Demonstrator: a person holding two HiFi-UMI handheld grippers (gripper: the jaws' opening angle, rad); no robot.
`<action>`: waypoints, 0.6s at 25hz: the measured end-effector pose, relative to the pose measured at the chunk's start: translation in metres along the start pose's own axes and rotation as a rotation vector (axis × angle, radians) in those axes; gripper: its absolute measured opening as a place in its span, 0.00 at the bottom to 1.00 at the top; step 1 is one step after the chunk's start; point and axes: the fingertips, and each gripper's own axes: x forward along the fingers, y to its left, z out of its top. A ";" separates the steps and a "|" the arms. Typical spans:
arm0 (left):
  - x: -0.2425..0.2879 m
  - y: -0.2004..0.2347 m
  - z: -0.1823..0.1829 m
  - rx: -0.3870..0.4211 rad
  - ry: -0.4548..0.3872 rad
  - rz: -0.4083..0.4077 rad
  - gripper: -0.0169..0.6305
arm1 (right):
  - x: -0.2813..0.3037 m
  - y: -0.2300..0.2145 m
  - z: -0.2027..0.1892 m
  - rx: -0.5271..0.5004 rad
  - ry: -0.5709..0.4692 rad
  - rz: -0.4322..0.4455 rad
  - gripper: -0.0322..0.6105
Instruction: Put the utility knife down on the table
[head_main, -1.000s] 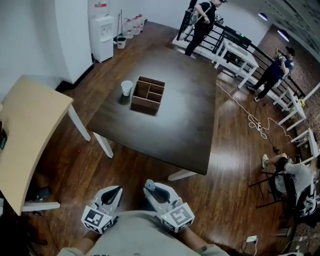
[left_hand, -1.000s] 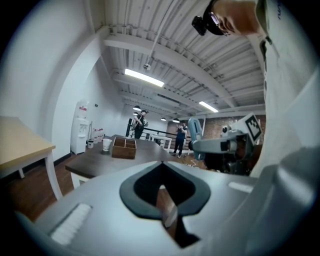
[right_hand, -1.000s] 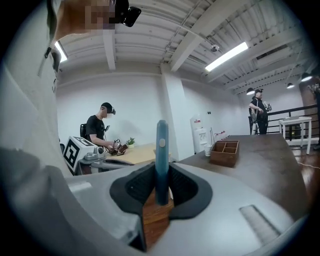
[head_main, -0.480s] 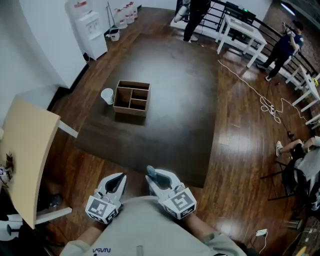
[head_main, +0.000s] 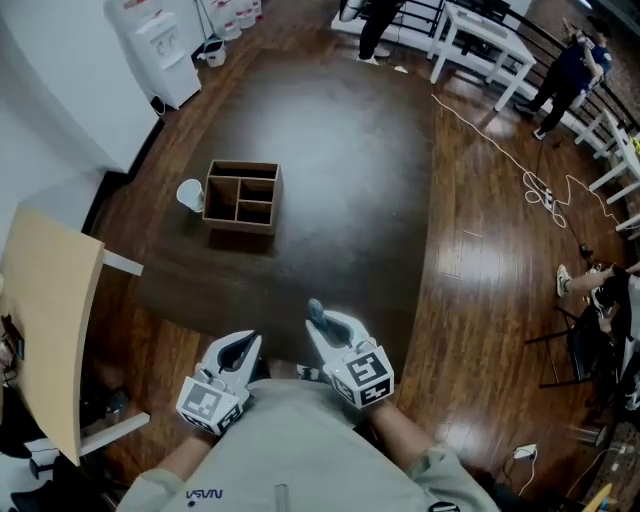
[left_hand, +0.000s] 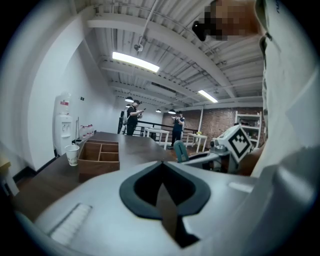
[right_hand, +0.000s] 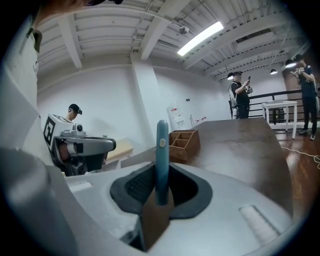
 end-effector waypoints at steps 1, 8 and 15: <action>0.003 0.003 -0.003 0.006 0.008 -0.008 0.03 | 0.004 -0.007 -0.004 -0.001 0.012 -0.014 0.16; 0.029 0.021 -0.002 0.009 0.044 -0.084 0.03 | 0.033 -0.046 -0.035 0.006 0.096 -0.127 0.17; 0.042 0.039 -0.010 0.008 0.098 -0.123 0.03 | 0.061 -0.075 -0.079 0.001 0.247 -0.198 0.17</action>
